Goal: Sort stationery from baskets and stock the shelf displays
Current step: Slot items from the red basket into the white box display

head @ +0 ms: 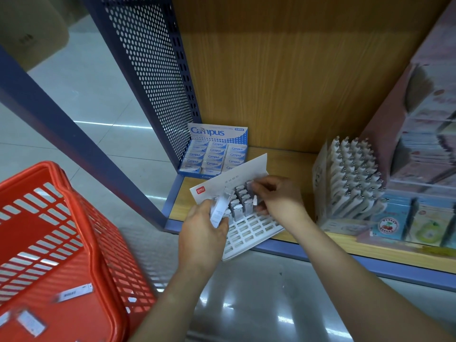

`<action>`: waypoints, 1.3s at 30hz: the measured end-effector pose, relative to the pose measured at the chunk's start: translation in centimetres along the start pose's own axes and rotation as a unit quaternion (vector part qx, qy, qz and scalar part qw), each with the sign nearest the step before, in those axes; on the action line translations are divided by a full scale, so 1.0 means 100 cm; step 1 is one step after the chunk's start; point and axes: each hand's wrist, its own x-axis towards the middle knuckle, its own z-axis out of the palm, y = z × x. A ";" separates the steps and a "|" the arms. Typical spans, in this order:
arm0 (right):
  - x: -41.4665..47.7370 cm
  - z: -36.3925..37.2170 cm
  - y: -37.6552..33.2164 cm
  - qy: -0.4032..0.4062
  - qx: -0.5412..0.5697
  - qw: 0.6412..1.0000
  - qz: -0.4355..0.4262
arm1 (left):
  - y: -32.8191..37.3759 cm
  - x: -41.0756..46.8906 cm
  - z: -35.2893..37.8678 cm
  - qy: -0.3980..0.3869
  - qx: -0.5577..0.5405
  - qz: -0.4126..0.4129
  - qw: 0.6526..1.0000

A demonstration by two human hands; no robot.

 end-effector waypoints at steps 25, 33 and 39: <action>-0.018 -0.019 0.014 -0.004 -0.101 0.989 -0.109 | 0.000 0.007 -0.004 0.031 -0.006 -0.015 0.999; -0.006 -0.016 0.012 0.027 -0.050 0.994 -0.088 | 0.001 0.007 -0.004 0.031 -0.004 -0.013 0.999; -0.005 -0.009 0.015 -0.001 -0.036 0.996 -0.076 | 0.001 0.007 -0.003 0.028 -0.014 -0.015 0.999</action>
